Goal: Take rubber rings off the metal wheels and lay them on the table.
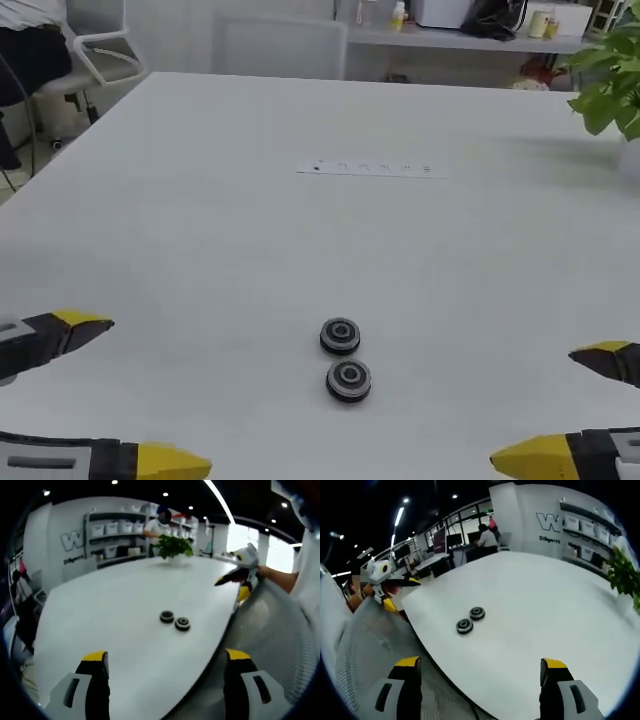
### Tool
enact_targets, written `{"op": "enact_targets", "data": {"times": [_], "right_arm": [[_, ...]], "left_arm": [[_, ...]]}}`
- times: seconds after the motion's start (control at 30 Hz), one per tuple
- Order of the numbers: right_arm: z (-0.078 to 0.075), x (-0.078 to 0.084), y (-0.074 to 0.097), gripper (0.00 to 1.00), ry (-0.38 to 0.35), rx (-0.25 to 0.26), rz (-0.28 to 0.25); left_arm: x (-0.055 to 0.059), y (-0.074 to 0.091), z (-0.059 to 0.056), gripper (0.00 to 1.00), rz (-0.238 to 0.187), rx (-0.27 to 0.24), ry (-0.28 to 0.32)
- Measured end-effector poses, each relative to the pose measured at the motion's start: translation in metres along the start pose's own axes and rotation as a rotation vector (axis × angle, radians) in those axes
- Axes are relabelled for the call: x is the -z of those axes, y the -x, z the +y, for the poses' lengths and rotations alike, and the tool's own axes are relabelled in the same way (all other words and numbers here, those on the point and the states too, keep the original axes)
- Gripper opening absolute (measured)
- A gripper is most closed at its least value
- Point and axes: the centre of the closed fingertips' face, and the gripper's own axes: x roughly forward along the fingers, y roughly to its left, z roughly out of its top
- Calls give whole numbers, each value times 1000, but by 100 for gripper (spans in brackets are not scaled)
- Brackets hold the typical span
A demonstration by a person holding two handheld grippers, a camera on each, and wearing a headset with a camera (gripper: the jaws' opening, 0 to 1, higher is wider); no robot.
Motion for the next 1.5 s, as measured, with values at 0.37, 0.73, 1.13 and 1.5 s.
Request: {"op": "enact_targets", "data": {"times": [0.37, 0.73, 1.13, 1.5], "right_arm": [[-12, -54, -3, 99, 58, -2, -82], [-5, -100, -24, 95, 143, -76, -138], [12, -132, -49, 82, 211, -198, -210], [17, -126, -79, 78, 127, -245, -269]], "left_arm": [[-51, 14, 20, 97, -112, 5, -39], [-95, 4, 29, 93, -166, 18, -127], [-143, -32, 9, 85, -196, 98, -264], [-166, -77, -13, 76, -284, 190, -250]]}}
